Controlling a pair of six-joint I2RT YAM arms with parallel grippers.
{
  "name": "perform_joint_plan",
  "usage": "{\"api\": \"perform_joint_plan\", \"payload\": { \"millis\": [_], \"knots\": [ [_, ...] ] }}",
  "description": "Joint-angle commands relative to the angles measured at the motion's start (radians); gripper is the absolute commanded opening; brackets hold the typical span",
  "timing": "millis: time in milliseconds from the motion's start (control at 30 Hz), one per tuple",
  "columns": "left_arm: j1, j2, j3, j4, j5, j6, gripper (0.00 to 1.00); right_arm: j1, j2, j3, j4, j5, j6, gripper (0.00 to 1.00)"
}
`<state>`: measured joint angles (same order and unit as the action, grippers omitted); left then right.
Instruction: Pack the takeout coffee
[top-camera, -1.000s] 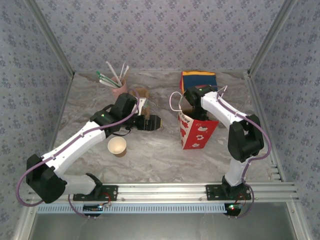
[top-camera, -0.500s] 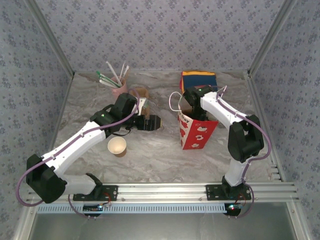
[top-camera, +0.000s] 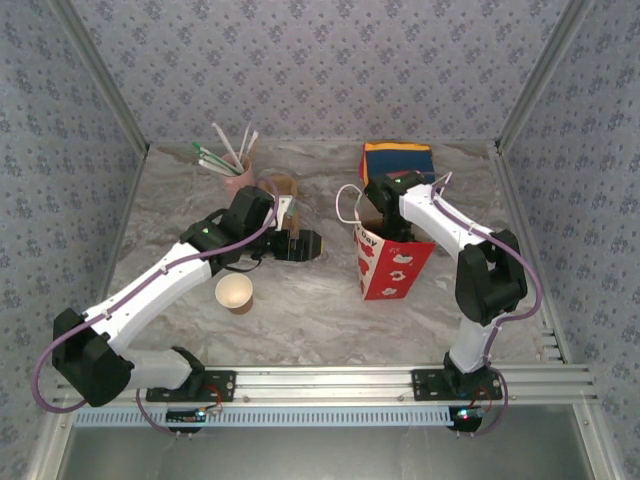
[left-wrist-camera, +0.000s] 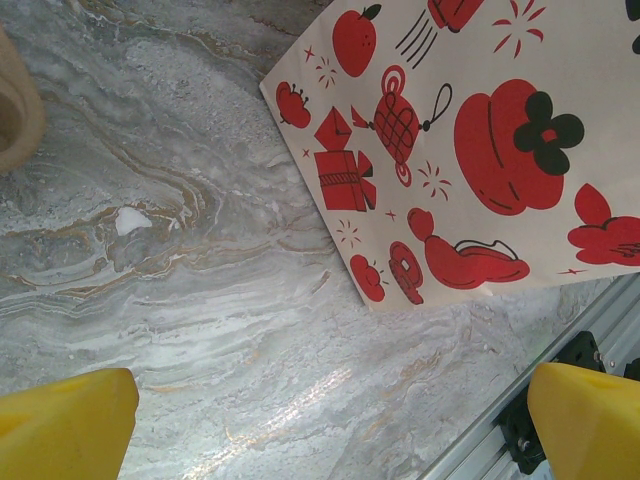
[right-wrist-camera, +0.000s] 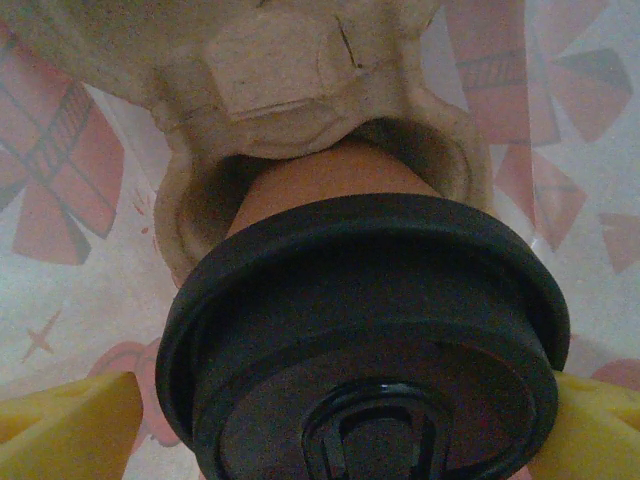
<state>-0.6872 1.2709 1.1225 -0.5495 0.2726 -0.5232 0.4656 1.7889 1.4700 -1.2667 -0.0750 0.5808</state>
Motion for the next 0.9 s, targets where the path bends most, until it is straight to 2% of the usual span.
{"api": "perform_joint_plan", "payload": {
  "millis": [0, 867],
  "knots": [
    [0.005, -0.013, -0.001, 0.010, -0.003, 0.005, 1.00, 0.007, -0.029, 0.004, -0.023, -0.002, 0.021, 0.96],
    [0.004, -0.004, -0.001, 0.017, -0.001, 0.005, 1.00, 0.029, -0.029, 0.029, -0.043, 0.001, 0.034, 0.96]
  ]
}}
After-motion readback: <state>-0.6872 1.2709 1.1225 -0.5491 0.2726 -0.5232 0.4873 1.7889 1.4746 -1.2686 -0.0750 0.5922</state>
